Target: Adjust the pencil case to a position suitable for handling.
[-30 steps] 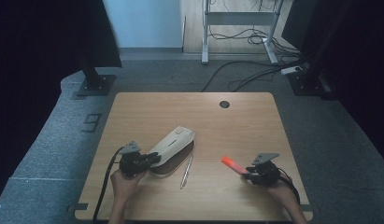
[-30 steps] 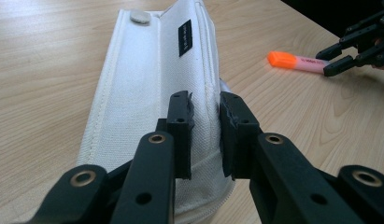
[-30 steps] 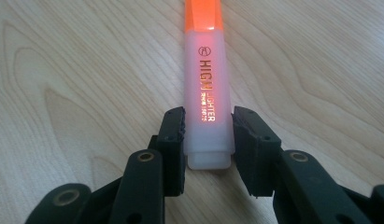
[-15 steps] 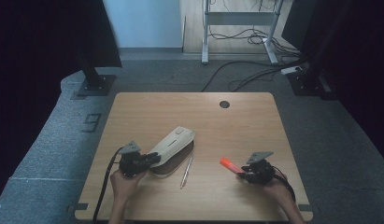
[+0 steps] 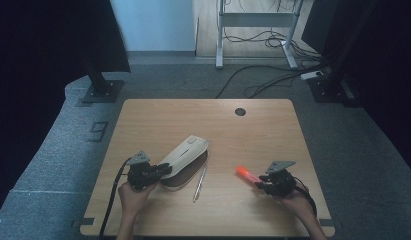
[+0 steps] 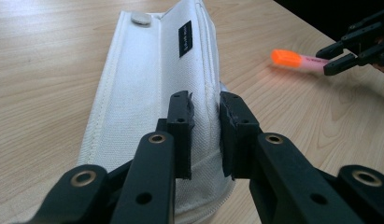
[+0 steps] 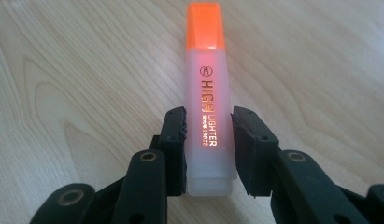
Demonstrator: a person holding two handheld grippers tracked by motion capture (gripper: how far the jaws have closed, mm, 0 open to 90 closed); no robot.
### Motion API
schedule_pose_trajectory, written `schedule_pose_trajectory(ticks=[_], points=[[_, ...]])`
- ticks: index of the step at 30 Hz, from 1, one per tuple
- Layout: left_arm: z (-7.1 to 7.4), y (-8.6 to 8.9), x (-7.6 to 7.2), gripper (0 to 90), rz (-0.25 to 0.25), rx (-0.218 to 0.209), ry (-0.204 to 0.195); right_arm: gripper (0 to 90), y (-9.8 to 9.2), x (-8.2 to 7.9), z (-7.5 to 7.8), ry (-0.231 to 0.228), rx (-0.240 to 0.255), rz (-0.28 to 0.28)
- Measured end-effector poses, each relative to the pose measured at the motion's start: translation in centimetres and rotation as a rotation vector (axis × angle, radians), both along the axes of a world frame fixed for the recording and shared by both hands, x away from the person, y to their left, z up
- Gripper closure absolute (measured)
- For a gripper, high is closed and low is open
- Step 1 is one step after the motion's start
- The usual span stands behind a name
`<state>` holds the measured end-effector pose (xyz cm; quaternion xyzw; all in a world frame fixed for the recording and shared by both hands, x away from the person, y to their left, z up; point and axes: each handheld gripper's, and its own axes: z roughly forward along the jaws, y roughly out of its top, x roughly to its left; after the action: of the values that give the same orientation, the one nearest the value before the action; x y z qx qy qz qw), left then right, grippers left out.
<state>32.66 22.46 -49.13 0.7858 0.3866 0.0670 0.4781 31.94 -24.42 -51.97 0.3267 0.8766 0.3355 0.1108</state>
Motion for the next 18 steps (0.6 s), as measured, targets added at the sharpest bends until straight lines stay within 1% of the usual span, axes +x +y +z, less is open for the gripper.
schedule_pose_trajectory(ticks=[2, 9, 16, 18], points=[[0.0, 0.0, 0.0, 75.5, 0.002, -0.001, -0.003, 65.1, 0.2, 0.1, 0.3, -0.008, 0.0, 0.003], [0.1, 0.1, -0.1, 75.9, 0.015, -0.014, -0.011, 65.1, 1.1, 0.5, 0.6, -0.013, 0.01, 0.024], [0.1, 0.1, -0.1, 76.2, 0.017, -0.02, -0.017, 65.1, 2.6, 1.3, 1.1, -0.029, 0.011, 0.044], [0.2, 0.2, -0.1, 76.2, 0.017, -0.02, -0.017, 65.1, 3.0, 1.5, 1.2, -0.027, 0.016, 0.051]])
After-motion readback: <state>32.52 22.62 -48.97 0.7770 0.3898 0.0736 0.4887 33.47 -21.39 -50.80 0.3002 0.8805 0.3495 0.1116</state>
